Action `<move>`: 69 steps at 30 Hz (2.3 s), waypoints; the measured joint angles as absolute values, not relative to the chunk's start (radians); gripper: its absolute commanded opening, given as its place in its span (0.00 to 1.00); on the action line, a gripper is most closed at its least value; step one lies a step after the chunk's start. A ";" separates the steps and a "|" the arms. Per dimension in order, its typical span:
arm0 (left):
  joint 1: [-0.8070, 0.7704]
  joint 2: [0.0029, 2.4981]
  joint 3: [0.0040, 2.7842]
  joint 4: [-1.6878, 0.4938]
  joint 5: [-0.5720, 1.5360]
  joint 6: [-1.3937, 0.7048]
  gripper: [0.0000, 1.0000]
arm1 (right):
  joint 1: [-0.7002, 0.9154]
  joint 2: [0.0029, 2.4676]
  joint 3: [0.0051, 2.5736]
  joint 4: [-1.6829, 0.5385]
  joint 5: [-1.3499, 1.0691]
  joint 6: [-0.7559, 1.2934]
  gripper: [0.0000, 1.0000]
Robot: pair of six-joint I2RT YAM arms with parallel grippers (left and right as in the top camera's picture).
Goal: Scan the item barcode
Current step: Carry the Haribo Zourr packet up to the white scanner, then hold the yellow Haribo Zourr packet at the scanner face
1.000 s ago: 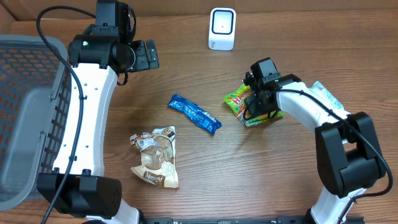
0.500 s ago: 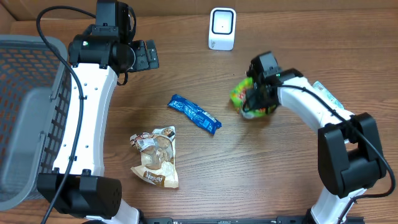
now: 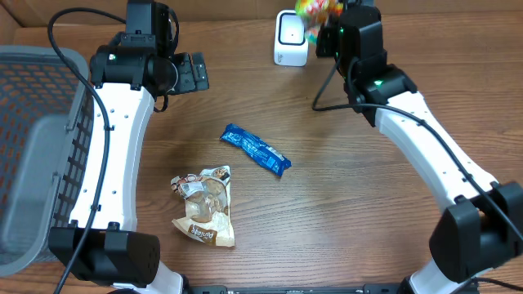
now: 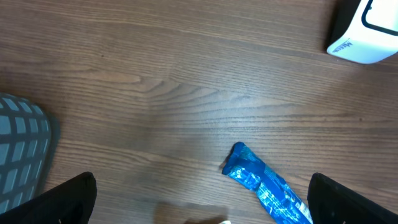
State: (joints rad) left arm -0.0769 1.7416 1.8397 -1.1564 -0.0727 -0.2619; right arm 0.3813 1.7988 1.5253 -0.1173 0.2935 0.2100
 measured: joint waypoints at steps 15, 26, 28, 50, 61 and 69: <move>-0.077 1.742 1.840 -1.156 -0.073 -0.262 1.00 | 0.401 2.219 1.526 0.712 0.370 -0.087 0.04; -0.077 1.742 1.840 -1.156 -0.073 -0.262 1.00 | 0.401 2.346 1.526 0.877 0.346 -0.266 0.04; -0.077 1.742 1.840 -1.156 -0.073 -0.262 1.00 | 0.401 2.346 1.526 0.901 0.340 -0.271 0.04; -0.077 1.742 1.840 -1.156 -0.073 -0.262 1.00 | 0.399 2.473 1.936 0.678 0.292 -0.289 0.04; -0.077 1.742 1.840 -1.156 -0.073 -0.262 1.00 | 0.386 2.611 2.141 0.532 0.287 -0.297 0.04; -0.077 1.742 1.840 -1.156 -0.073 -0.262 1.00 | 0.377 2.629 2.141 0.493 0.274 -0.312 0.04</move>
State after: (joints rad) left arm -0.0769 1.7416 1.8400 -1.1561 -0.0727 -0.2619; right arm 0.3775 2.6289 2.1414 0.4931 0.2745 -0.3119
